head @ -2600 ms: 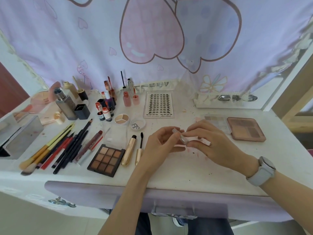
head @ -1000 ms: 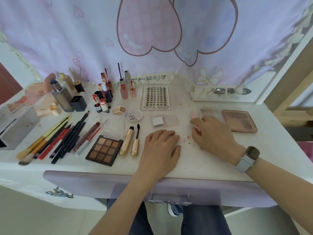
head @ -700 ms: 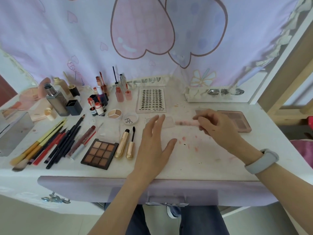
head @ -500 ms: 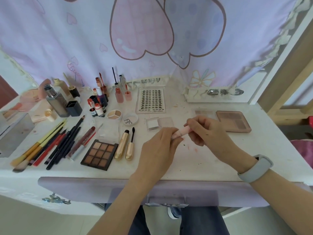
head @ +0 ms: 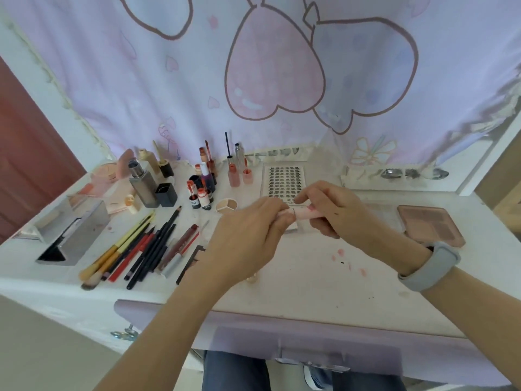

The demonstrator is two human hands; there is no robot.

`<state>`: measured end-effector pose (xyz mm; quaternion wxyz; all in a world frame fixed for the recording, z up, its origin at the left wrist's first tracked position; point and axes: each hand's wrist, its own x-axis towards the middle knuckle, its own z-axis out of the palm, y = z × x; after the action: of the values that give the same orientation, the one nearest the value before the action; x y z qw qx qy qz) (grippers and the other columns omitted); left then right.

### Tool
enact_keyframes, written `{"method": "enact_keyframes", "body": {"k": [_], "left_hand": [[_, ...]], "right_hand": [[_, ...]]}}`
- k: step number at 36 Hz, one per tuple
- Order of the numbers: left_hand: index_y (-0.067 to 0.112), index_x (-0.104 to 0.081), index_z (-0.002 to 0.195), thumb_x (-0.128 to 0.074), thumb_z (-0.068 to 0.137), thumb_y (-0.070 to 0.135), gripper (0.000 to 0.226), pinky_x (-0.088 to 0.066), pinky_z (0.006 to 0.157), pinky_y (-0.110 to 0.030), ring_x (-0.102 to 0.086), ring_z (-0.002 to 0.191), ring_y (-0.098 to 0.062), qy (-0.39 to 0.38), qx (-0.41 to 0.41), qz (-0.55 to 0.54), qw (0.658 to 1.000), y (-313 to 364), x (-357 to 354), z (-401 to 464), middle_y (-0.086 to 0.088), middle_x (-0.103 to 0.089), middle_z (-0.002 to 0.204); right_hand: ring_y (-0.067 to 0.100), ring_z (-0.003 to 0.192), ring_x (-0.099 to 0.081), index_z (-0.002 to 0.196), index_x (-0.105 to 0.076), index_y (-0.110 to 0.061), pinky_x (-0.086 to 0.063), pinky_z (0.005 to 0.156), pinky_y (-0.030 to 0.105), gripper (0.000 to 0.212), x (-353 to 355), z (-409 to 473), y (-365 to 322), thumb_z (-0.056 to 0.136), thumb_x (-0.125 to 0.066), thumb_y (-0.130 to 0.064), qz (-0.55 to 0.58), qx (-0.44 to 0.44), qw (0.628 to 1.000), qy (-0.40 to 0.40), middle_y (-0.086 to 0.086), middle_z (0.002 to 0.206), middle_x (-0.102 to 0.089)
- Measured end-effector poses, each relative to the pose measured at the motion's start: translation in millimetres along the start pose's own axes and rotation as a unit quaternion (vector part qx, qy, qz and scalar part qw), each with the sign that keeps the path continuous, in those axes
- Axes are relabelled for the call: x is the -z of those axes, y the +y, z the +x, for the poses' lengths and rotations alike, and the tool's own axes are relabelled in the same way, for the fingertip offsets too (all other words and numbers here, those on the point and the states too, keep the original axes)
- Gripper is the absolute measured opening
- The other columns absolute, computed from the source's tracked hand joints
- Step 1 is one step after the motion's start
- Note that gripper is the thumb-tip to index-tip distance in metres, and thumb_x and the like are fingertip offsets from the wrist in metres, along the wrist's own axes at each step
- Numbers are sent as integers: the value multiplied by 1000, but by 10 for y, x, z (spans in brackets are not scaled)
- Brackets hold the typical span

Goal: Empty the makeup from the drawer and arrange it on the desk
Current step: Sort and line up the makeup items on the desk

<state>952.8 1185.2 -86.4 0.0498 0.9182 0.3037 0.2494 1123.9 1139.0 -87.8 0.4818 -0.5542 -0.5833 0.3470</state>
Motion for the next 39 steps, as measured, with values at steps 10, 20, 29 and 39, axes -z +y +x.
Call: {"method": "enact_keyframes", "body": {"k": [10,20,29,39], "left_hand": [[15,-53,93,-20,94,47,46,-32,49,-31,-53,59,-22,36,-15,63,997,-245,316,111,9,-44,66],[34,-44,93,-48,78,63,32,-38,53,-18,-49,53,-3,18,129,-135,982,-631,383,168,11,-57,61],[7,-44,124,-35,97,-1,30,-45,61,-20,-51,72,-11,-25,281,-377,882,-1140,367,352,0,-54,86],[18,-59,98,-59,91,13,8,-43,64,-11,-56,79,-11,-12,260,-341,903,-1328,242,777,3,-64,93]], "right_hand": [[10,48,-38,88,-42,-22,-36,52,23,12,-311,352,-299,94,-48,-15,42,81,996,-5,-12,53,-54],[10,49,-36,86,-42,-18,-33,49,22,20,-215,619,-318,93,-45,-1,18,118,991,56,-10,51,-52],[14,62,-53,94,-60,-9,-44,56,24,21,47,930,28,97,-40,-6,292,-128,945,79,4,69,-52],[13,55,-62,89,-52,-10,-43,48,20,21,-252,1214,178,101,-36,-18,299,-105,947,45,-2,62,-65]]}}
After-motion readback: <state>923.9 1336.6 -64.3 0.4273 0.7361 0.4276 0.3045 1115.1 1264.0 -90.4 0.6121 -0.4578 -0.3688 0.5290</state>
